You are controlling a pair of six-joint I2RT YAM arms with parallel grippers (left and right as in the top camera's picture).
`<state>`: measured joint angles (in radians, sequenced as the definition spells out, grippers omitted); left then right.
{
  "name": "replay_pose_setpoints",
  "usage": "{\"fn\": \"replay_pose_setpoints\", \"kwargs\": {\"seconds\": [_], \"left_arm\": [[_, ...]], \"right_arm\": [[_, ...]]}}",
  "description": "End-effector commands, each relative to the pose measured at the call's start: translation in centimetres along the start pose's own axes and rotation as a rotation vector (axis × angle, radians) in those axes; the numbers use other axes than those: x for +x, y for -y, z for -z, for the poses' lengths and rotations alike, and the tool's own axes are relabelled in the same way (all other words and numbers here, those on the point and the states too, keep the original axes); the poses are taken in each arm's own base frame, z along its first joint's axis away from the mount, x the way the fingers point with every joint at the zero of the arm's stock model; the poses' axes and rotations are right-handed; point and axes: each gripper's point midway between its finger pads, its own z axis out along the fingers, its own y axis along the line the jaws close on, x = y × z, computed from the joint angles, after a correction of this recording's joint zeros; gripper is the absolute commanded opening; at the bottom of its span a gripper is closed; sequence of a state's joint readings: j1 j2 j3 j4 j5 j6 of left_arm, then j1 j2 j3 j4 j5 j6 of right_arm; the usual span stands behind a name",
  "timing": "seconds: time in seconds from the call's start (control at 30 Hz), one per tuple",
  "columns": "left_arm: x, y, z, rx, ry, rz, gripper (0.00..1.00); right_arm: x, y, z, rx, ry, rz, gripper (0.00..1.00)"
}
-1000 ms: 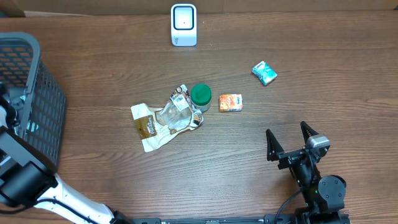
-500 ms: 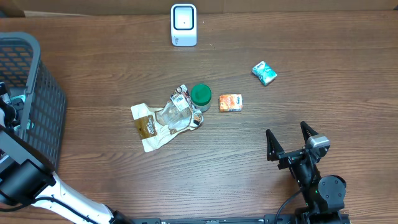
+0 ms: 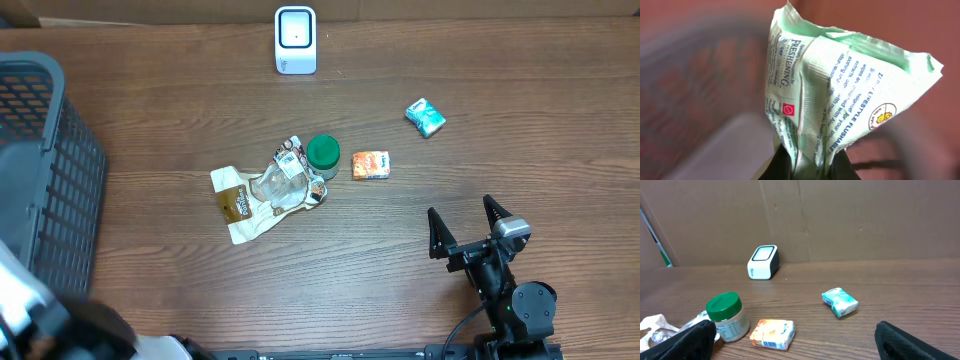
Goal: Scan the item barcode
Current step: 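Lift the wipes pouch up out of the basket, then carry the wipes pouch with the left gripper past the scanner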
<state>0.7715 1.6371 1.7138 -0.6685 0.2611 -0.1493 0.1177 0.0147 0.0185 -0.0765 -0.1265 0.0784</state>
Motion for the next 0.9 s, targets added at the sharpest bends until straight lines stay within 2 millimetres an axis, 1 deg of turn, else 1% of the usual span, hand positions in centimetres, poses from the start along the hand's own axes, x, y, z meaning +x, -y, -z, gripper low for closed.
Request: {"fn": "replay_pose_setpoints", "kwargs": {"seconds": [0.0, 0.07, 0.1, 0.13, 0.17, 0.3, 0.37, 0.43, 0.47, 0.5, 0.57, 0.7, 0.8, 0.87], "left_arm": [[-3.1, 9.7, 9.0, 0.32, 0.121, -0.009, 0.04], [-2.5, 12.6, 11.5, 0.376, 0.133, -0.067, 0.04], [-1.9, 14.1, 12.4, 0.406, 0.132, -0.112, 0.04], [-0.5, 16.8, 13.4, 0.465, 0.116, -0.207, 0.04], [0.7, 18.7, 13.8, 0.508, 0.096, -0.271, 0.04], [7.1, 25.7, 14.6, 0.693, -0.01, -0.539, 0.04], [11.2, 29.3, 14.7, 0.799, -0.045, -0.739, 0.04], [15.0, 32.0, 14.3, 0.865, -0.068, -0.929, 0.04], [16.5, 33.0, 14.0, 0.885, -0.077, -0.995, 0.04], [18.6, 34.4, 13.5, 0.913, -0.091, -1.084, 0.04], [21.9, 36.2, 12.8, 0.96, -0.113, -1.209, 0.04], [29.0, 39.3, 11.8, 1.083, -0.153, -1.458, 0.04], [33.5, 41.3, 11.0, 1.157, -0.163, -1.566, 0.05], [35.8, 42.8, 10.3, 1.162, -0.153, -1.61, 0.05]], "right_arm": [[0.2, 0.0, 0.0, -0.004, 0.004, -0.002, 1.0], [0.2, 0.0, 0.0, -0.004, 0.004, -0.002, 1.0], [0.2, 0.0, 0.0, -0.004, 0.004, -0.002, 1.0], [0.2, 0.0, 0.0, -0.004, 0.004, -0.002, 1.0], [0.2, 0.0, 0.0, -0.004, 0.004, -0.002, 1.0], [0.2, 0.0, 0.0, -0.004, 0.004, -0.002, 1.0], [0.2, 0.0, 0.0, -0.004, 0.004, -0.002, 1.0], [0.2, 0.0, 0.0, -0.004, 0.004, -0.002, 1.0], [0.2, 0.0, 0.0, -0.004, 0.004, -0.002, 1.0], [0.2, 0.0, 0.0, -0.004, 0.004, -0.002, 1.0], [0.2, 0.0, 0.0, -0.004, 0.004, -0.002, 1.0], [0.2, 0.0, 0.0, -0.004, 0.004, -0.002, 1.0], [0.2, 0.0, 0.0, -0.004, 0.004, -0.002, 1.0], [0.2, 0.0, 0.0, -0.004, 0.004, -0.002, 1.0]]}}
